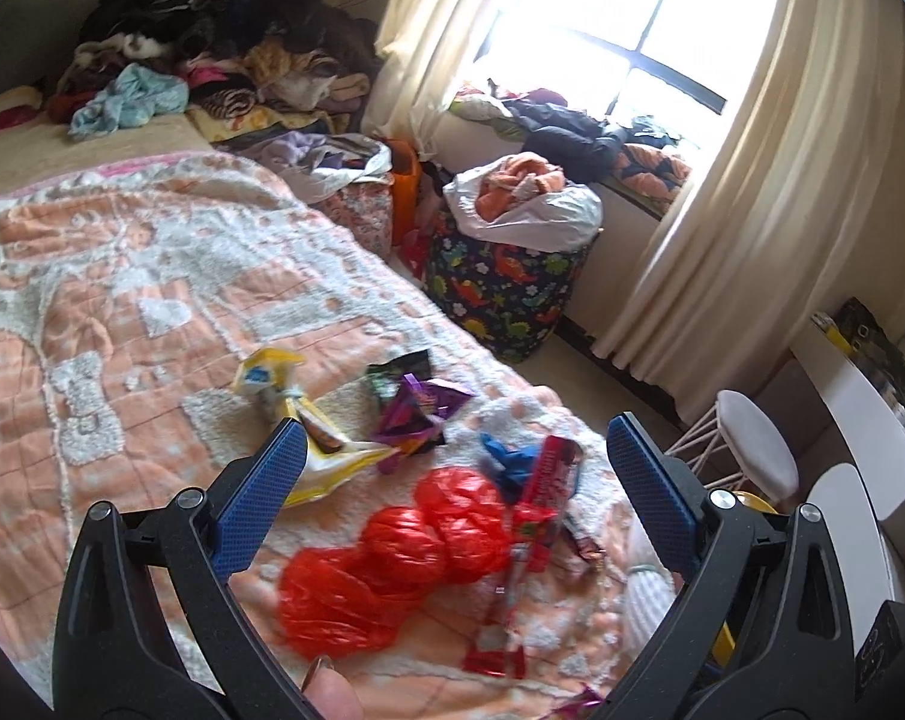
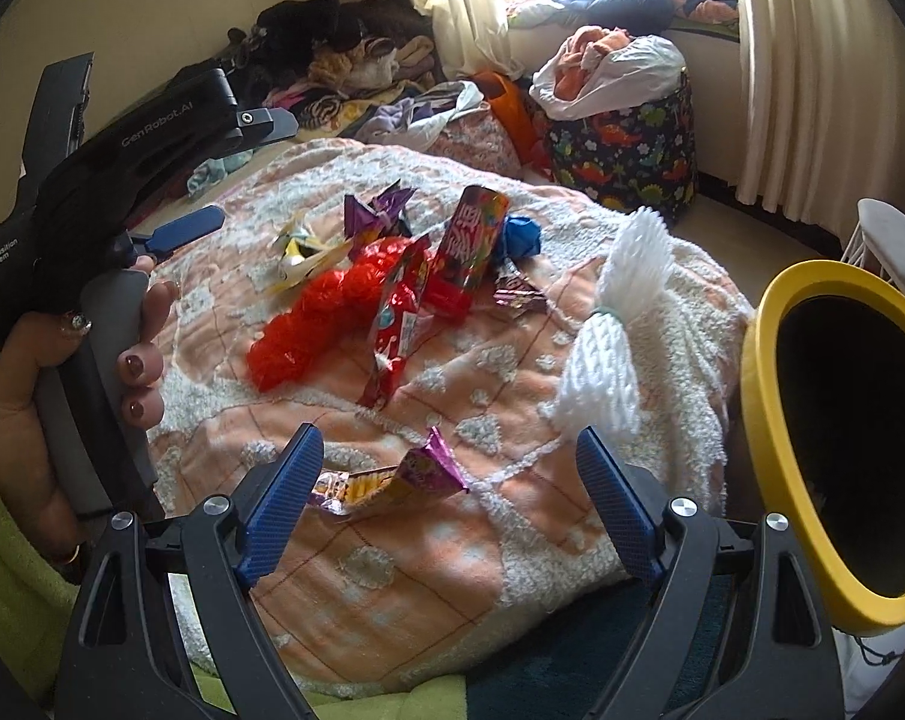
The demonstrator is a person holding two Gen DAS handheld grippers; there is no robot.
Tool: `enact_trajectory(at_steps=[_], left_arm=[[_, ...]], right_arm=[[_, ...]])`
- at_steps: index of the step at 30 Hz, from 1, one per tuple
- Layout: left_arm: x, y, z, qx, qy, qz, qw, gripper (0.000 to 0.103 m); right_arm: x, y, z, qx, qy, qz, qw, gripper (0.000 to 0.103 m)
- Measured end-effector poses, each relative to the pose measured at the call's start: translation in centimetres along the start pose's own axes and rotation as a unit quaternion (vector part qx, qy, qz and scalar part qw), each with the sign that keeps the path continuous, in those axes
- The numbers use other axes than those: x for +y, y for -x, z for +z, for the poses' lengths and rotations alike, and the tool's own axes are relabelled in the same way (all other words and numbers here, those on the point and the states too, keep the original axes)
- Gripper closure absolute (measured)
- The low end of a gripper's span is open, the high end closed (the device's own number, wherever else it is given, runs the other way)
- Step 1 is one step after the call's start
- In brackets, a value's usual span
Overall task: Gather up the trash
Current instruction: 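Move both tools back to the bed toward the wrappers, then grasp purple wrapper with right gripper while left gripper grasps yellow snack wrapper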
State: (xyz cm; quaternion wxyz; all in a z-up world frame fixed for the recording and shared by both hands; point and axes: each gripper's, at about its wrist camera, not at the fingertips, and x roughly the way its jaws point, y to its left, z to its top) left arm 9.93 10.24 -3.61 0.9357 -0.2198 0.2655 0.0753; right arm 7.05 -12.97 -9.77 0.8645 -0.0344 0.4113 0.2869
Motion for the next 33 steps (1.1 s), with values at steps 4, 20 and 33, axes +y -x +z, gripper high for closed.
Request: enact_trajectory(at_steps=[4,20,33], left_arm=[[1.7,-0.8,-0.1,0.009,0.015,0.010,0.9998,0.011],[7.2,-6.0,-0.6,0.059,0.103,0.037,0.9922,0.017],[7.8,-8.7,-0.9,0.093,0.132,0.042,0.9860,0.056]], right_arm=[[0.4,-1.5,0.1,0.024,0.003,0.001,1.000,0.020],[0.2,-6.4,-0.2,0.107,-0.025,0.034,0.993,0.043],[0.5,-5.5,-0.2,0.089,-0.014,0.065,0.994,0.077]])
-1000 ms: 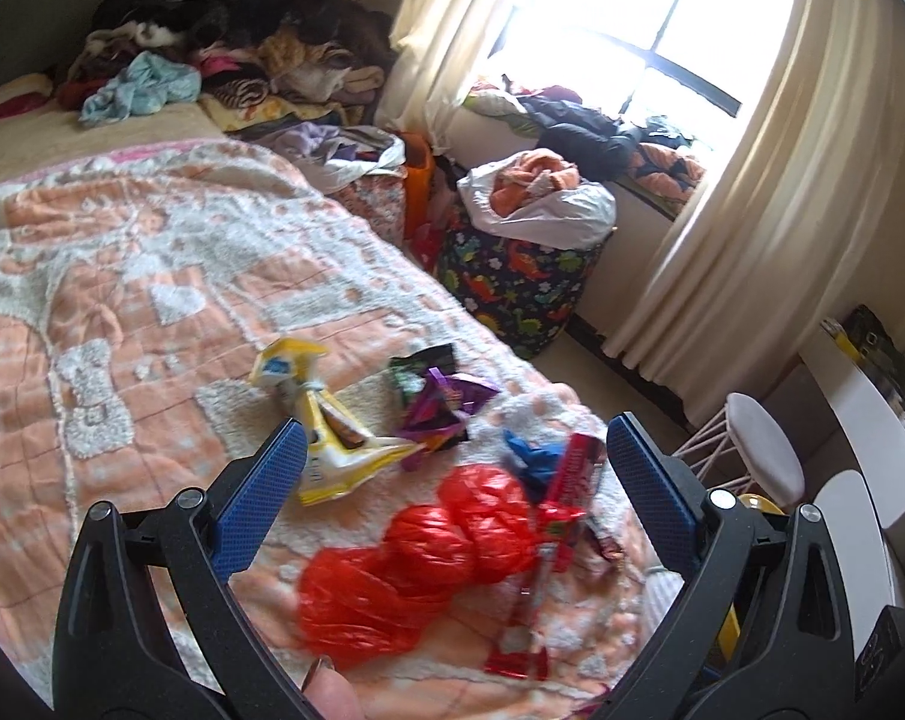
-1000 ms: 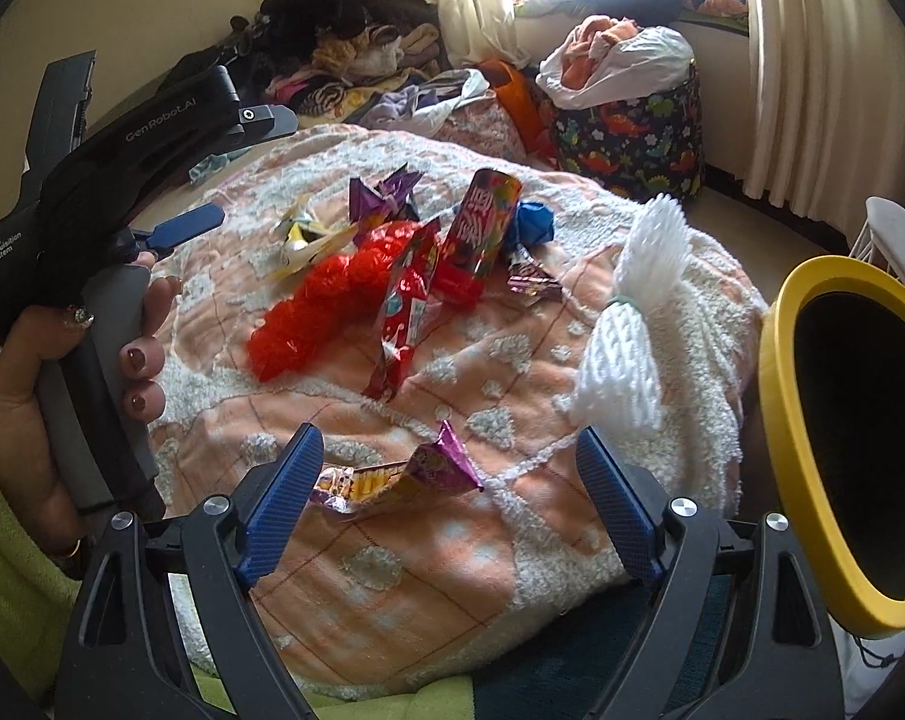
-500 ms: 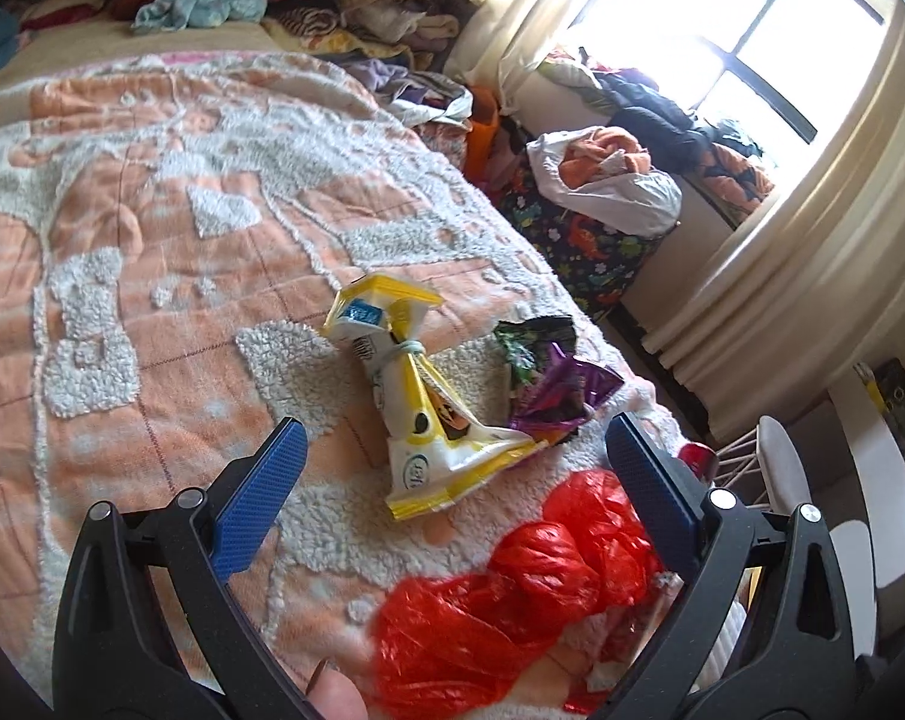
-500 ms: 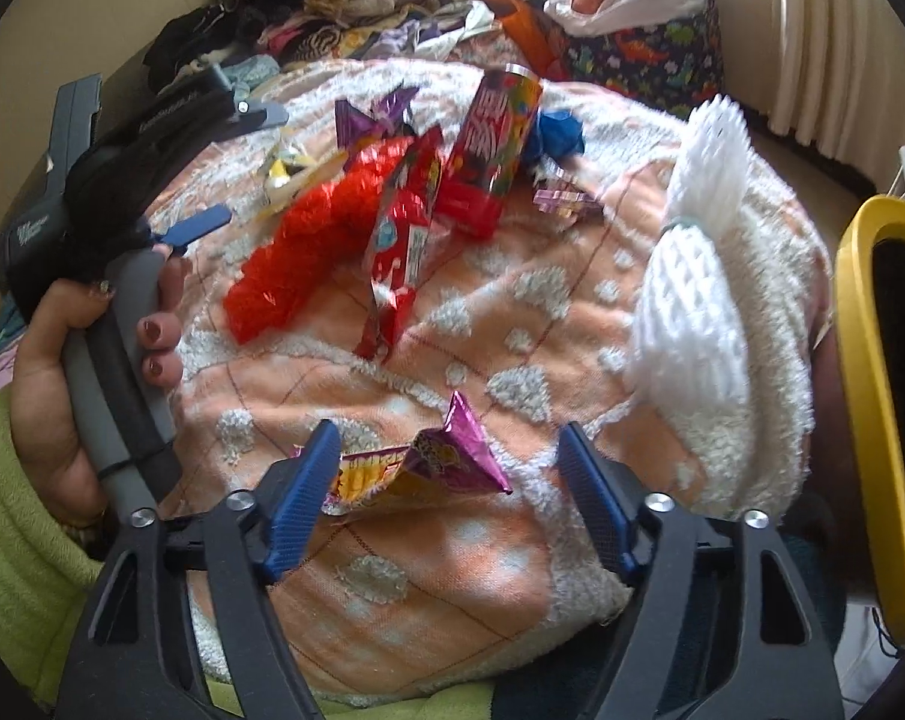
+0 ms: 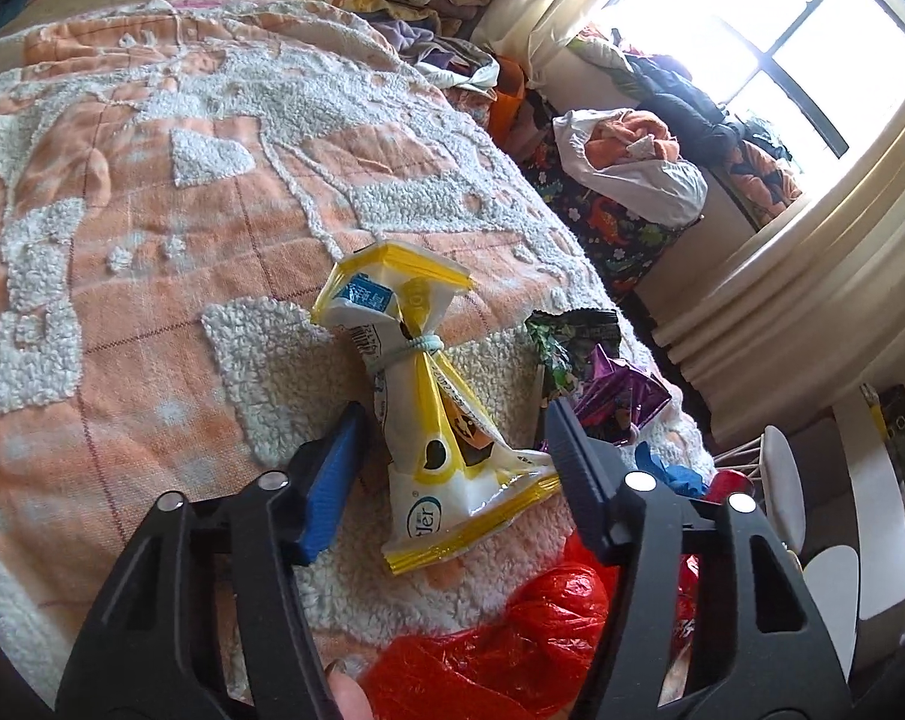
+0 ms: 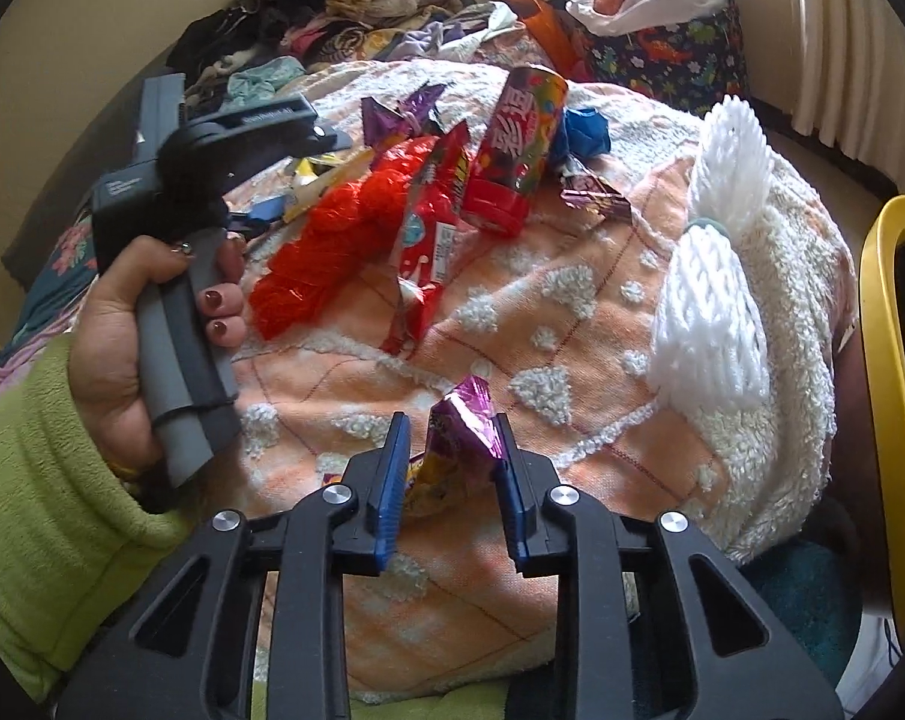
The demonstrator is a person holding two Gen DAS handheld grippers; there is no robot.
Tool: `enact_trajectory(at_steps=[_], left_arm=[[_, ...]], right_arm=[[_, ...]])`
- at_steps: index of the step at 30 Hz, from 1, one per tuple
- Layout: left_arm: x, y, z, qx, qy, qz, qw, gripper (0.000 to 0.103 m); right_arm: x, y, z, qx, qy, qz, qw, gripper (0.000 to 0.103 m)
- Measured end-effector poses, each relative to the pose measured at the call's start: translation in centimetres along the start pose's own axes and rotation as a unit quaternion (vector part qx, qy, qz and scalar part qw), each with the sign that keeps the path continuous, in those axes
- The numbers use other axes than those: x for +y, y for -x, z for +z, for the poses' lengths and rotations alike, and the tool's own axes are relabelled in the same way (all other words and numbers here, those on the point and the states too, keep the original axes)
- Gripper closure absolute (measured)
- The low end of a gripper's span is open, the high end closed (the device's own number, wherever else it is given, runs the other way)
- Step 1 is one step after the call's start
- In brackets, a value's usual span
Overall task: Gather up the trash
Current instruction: 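Grasp purple wrapper with right gripper while left gripper grasps yellow snack wrapper, then carry both held wrappers over the yellow bin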
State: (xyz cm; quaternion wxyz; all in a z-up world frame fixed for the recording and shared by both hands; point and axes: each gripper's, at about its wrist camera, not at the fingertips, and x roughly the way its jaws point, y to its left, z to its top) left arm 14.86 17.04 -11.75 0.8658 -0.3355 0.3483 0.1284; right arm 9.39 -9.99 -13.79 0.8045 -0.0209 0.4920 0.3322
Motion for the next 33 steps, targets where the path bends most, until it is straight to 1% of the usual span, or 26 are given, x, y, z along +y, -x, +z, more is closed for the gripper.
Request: enact_trajectory(at_steps=[1,3,4,6,7,16,26,33], left_arm=[[0.0,0.0,-0.1,0.000,0.001,0.001,1.0000,0.059],[0.0,0.0,-0.1,0.002,0.002,0.005,1.0000,0.073],[0.0,0.1,-0.1,0.003,0.004,0.006,1.0000,0.074],[-0.2,0.3,-0.2,0.005,0.001,0.001,1.0000,0.081],[-0.4,0.5,-0.3,0.005,-0.007,0.000,1.0000,0.083],[-1.6,2.6,-1.0,-0.008,-0.035,-0.009,0.9993,0.085],[-2.7,5.3,-0.8,-0.029,-0.044,-0.019,0.9984,0.086],[-4.1,6.7,-0.5,-0.040,-0.055,-0.037,0.9970,0.086]], right_arm=[[0.0,0.2,0.0,-0.002,0.001,0.000,1.000,0.077],[0.2,0.4,0.0,-0.007,0.003,0.000,1.000,0.077],[0.3,0.5,0.1,-0.009,0.003,0.000,1.000,0.077],[0.3,0.9,0.1,-0.014,0.004,-0.001,1.000,0.078],[0.3,1.1,0.0,-0.015,0.004,-0.001,1.000,0.077],[0.0,2.2,0.0,-0.035,0.008,0.001,0.999,0.079],[-0.2,3.7,0.1,-0.061,0.010,0.004,0.998,0.080],[-0.5,4.9,0.1,-0.082,0.005,0.005,0.997,0.081]])
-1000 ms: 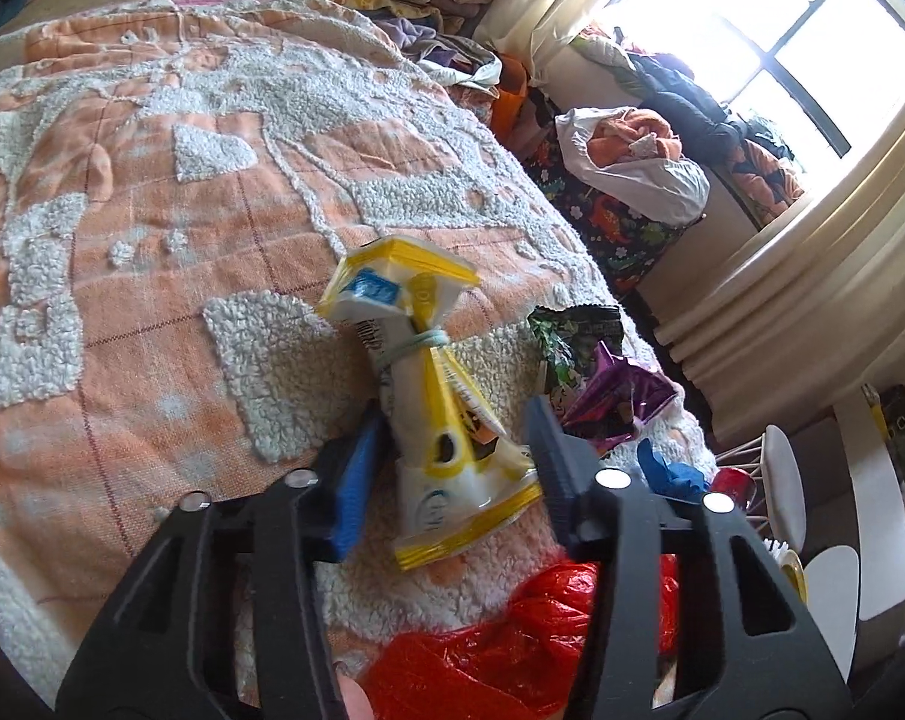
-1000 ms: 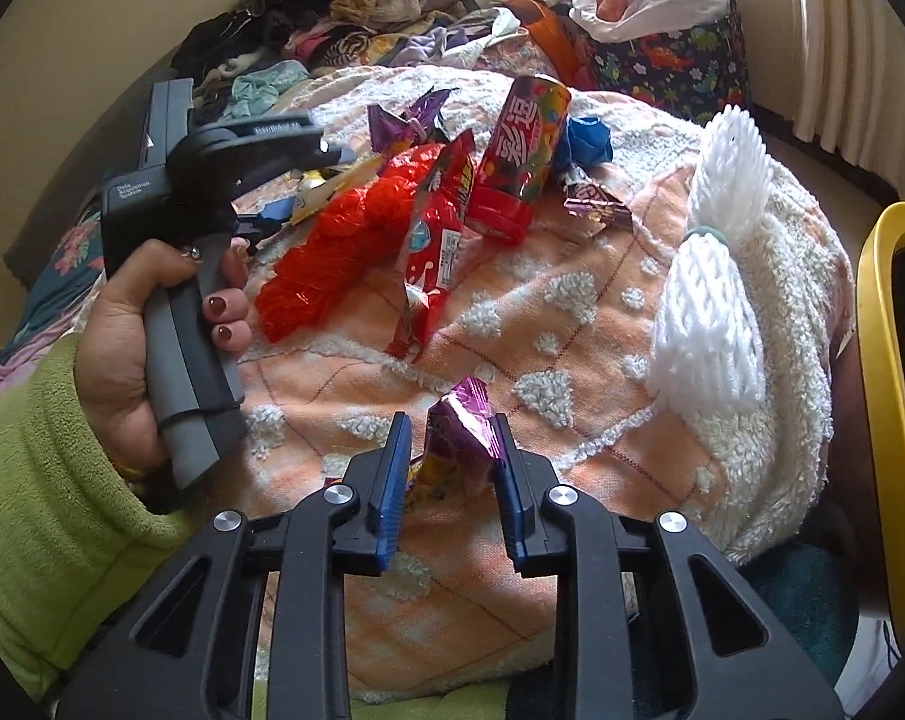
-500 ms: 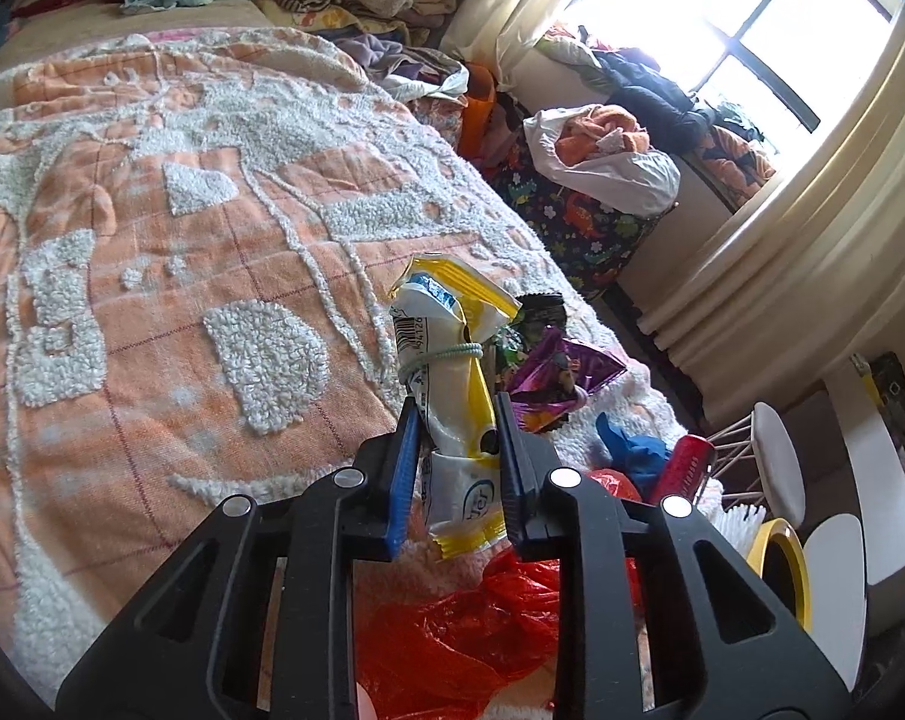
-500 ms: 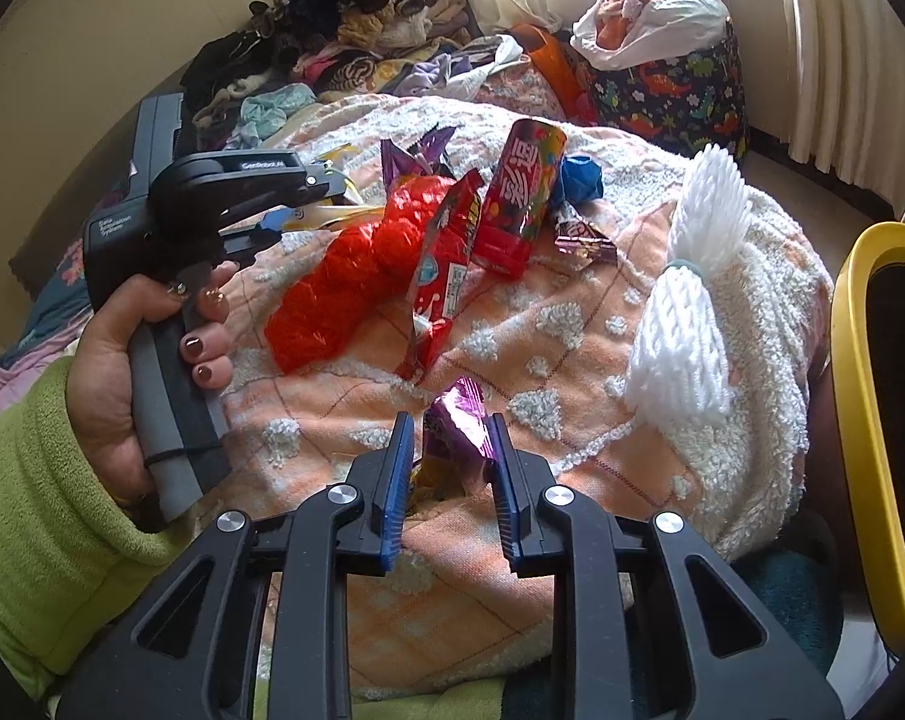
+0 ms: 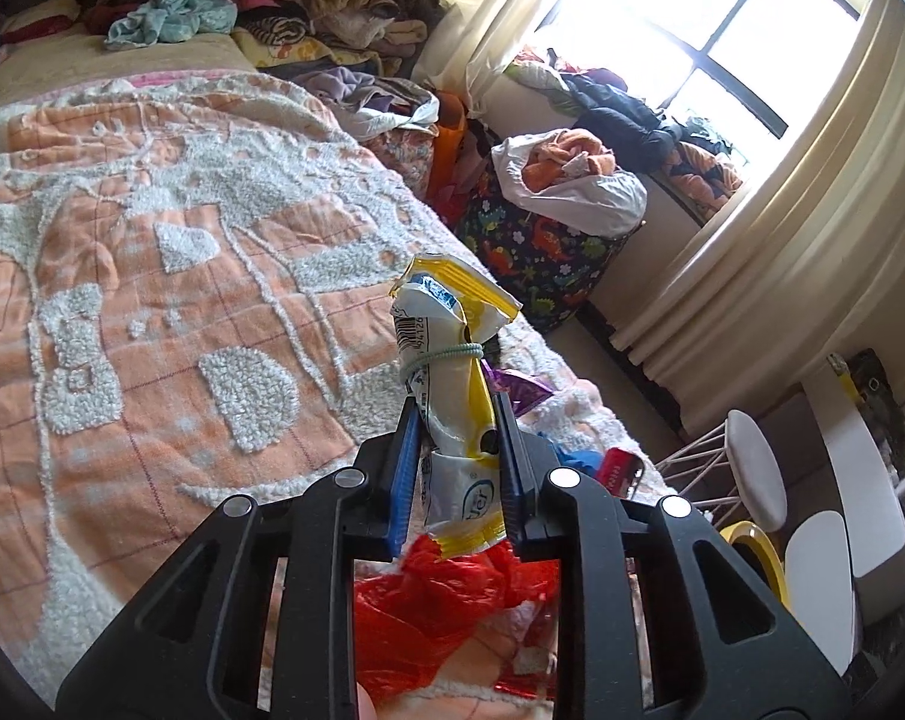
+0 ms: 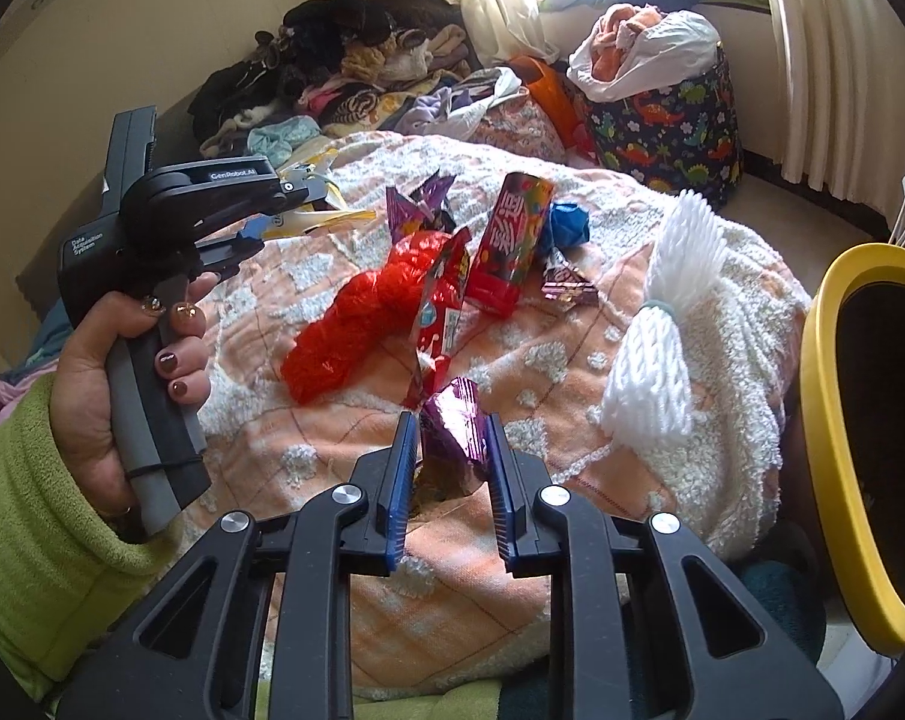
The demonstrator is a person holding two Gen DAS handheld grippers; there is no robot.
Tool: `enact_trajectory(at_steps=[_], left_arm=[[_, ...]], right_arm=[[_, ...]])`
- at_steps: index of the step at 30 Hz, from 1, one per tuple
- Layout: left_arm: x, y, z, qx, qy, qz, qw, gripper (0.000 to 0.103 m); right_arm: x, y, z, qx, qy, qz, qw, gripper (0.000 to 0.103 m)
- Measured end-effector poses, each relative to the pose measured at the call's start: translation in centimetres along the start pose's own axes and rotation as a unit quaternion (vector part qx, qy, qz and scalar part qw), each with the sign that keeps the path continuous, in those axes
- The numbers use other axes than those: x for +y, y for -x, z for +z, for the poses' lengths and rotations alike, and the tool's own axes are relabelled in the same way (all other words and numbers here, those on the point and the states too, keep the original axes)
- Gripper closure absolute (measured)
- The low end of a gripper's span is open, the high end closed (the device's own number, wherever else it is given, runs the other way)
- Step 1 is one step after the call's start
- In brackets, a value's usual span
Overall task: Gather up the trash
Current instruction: 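Carry both held wrappers over the yellow bin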
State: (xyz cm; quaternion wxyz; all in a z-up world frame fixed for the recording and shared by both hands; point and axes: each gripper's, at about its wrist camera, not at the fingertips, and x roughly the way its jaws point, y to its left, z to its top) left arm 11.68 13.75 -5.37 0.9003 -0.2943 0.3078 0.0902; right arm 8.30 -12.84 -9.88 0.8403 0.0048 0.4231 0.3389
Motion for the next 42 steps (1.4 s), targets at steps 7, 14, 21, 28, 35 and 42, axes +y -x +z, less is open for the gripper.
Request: enact_trajectory(at_steps=[7,14,21,28,35,42], left_arm=[[-2.0,0.4,-0.4,0.001,-0.018,-0.014,0.9997,0.086],[-4.0,0.6,-0.9,0.004,-0.038,-0.026,0.9989,0.086],[-6.1,0.9,-1.4,0.007,-0.057,-0.038,0.9976,0.086],[-8.2,0.9,-2.2,0.012,-0.077,-0.048,0.9958,0.086],[-9.8,1.1,-2.8,0.017,-0.096,-0.057,0.9935,0.086],[-11.4,1.2,-3.4,0.019,-0.114,-0.064,0.9912,0.086]], right_arm=[[-0.8,1.3,0.4,-0.018,-0.011,-0.003,1.000,0.082],[-2.2,2.7,0.6,-0.039,-0.030,-0.011,0.999,0.082],[-3.3,4.2,0.9,-0.058,-0.043,-0.018,0.997,0.082],[-4.6,5.5,0.8,-0.074,-0.056,-0.022,0.995,0.082],[-5.6,6.6,0.6,-0.087,-0.069,-0.027,0.993,0.082],[-6.6,7.8,0.6,-0.100,-0.079,-0.032,0.991,0.082]])
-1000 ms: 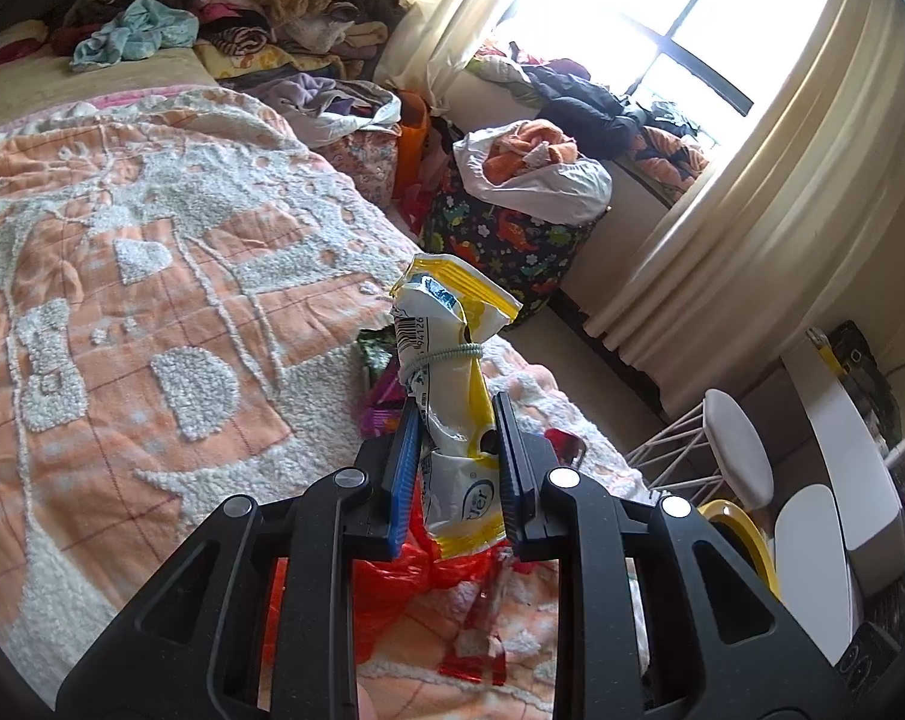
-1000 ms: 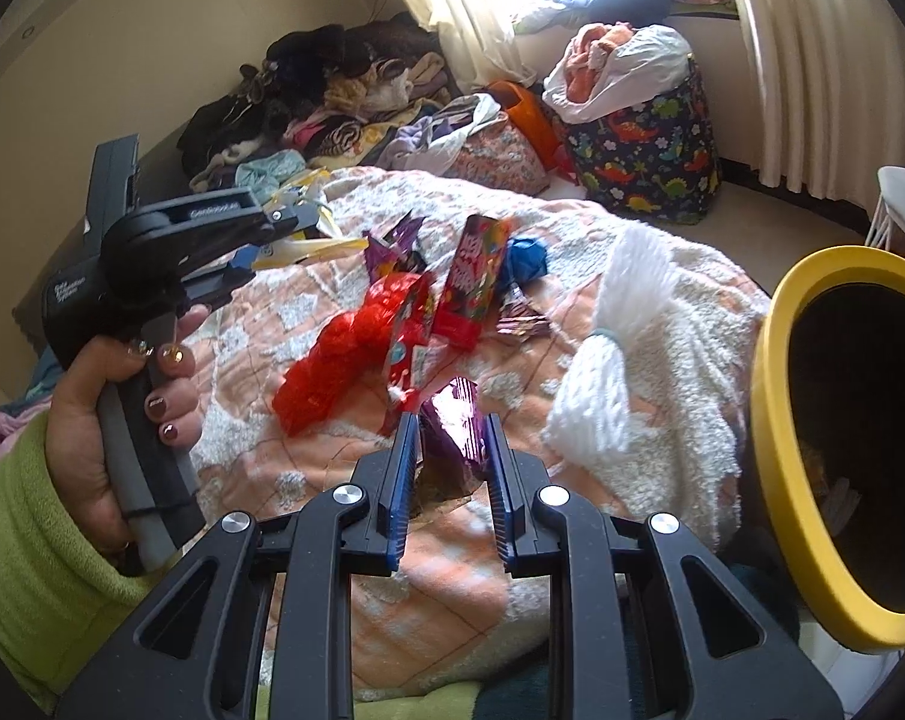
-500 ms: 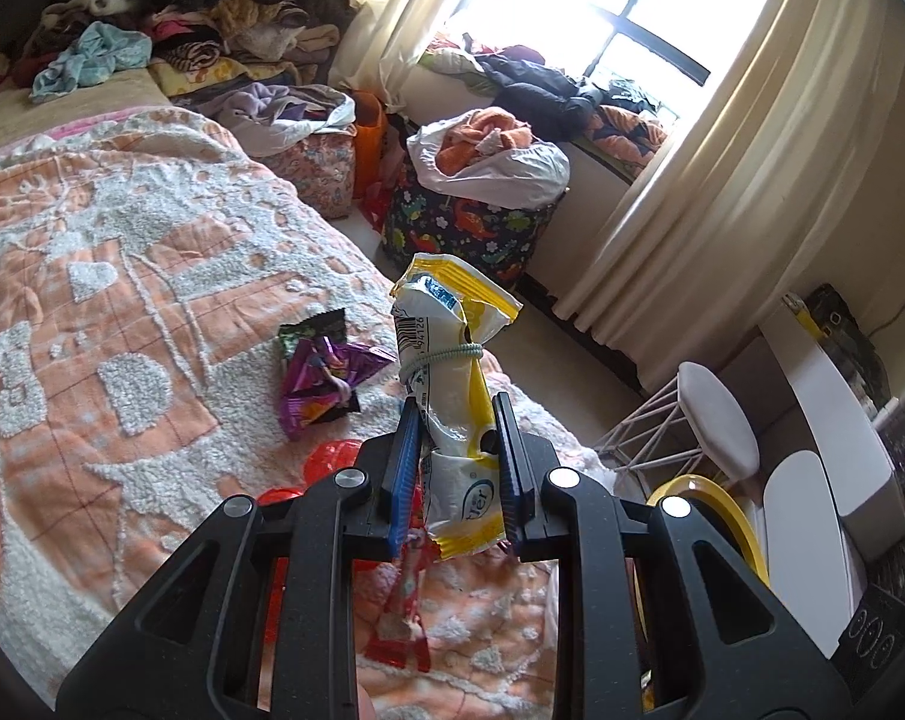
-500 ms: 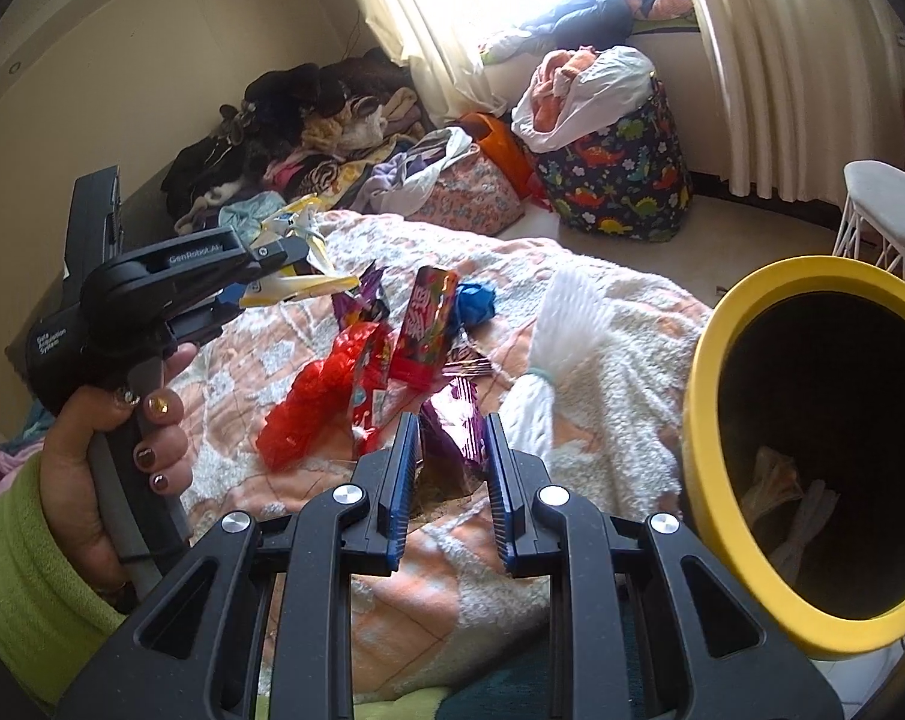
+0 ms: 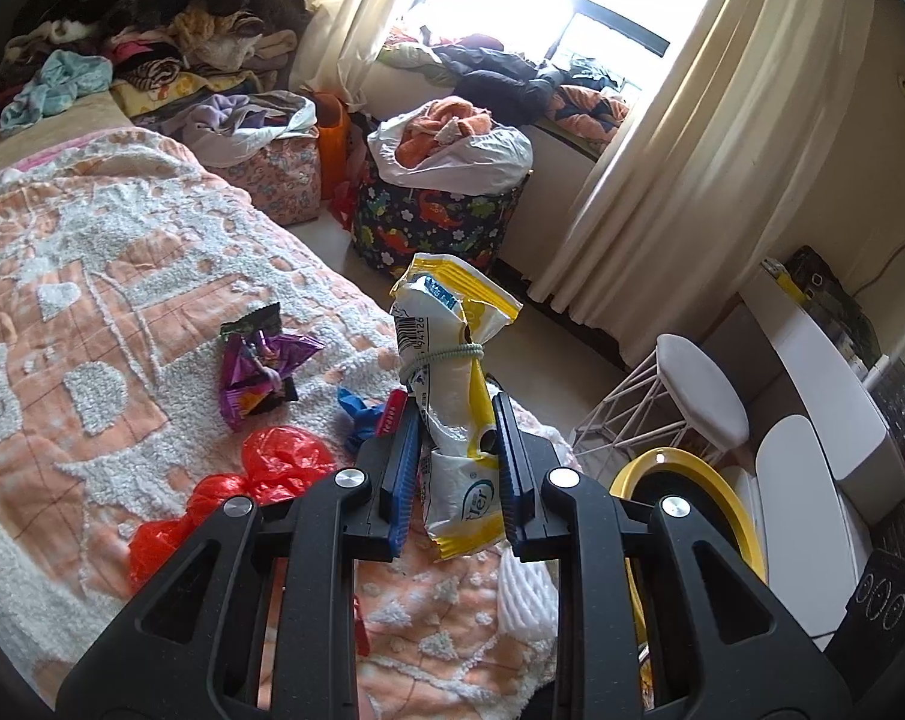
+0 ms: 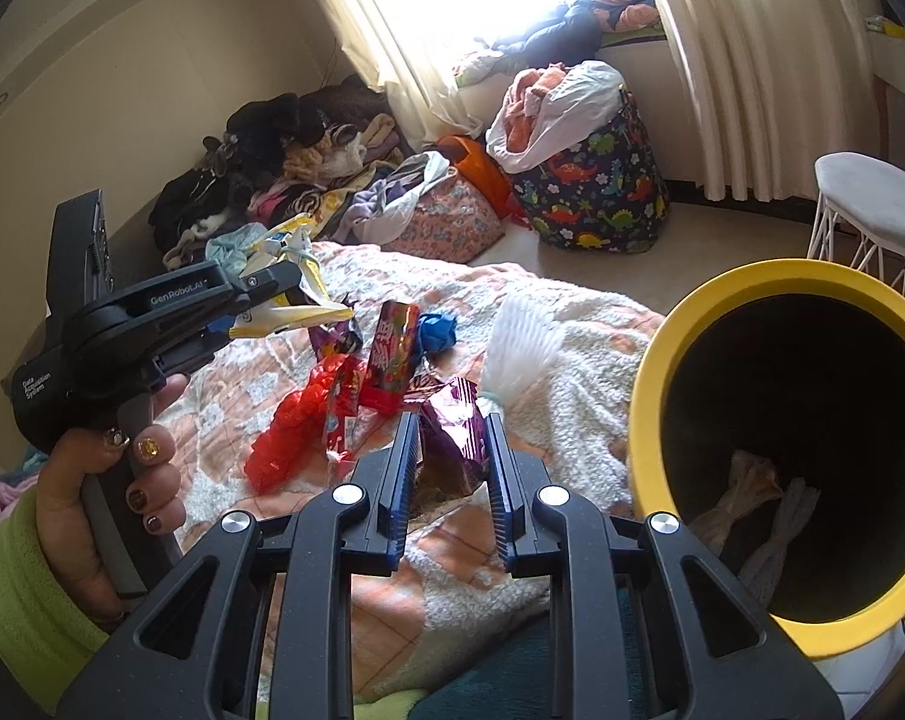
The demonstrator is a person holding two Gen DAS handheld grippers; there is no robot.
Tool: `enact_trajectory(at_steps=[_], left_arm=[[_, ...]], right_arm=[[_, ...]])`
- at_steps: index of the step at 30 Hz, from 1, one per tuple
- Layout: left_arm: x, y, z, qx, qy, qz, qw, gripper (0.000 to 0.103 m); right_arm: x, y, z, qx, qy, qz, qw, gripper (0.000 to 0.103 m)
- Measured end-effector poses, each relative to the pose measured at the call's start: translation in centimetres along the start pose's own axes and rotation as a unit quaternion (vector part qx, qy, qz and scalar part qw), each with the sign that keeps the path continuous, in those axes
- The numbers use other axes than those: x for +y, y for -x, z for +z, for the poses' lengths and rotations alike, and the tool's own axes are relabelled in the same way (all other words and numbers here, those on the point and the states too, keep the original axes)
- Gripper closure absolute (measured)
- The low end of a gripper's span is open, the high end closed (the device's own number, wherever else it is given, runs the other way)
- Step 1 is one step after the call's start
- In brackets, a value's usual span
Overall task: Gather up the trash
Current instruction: 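Carry both held wrappers over the yellow bin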
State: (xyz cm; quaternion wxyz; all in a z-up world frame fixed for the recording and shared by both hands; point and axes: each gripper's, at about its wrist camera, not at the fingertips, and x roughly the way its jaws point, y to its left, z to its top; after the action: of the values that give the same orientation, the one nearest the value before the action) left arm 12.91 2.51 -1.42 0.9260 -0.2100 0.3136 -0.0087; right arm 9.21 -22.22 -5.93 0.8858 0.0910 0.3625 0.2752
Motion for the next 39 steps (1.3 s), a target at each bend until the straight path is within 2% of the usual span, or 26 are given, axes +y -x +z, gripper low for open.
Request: enact_trajectory(at_steps=[23,39], left_arm=[[-6.0,-0.3,-1.0,0.011,-0.063,-0.027,0.9976,0.086],[-9.5,-1.9,-2.9,0.036,-0.095,-0.049,0.9937,0.086]], right_arm=[[-3.9,3.3,1.4,-0.049,-0.034,-0.024,0.998,0.082],[-8.5,5.2,2.2,-0.086,-0.058,-0.087,0.991,0.082]])
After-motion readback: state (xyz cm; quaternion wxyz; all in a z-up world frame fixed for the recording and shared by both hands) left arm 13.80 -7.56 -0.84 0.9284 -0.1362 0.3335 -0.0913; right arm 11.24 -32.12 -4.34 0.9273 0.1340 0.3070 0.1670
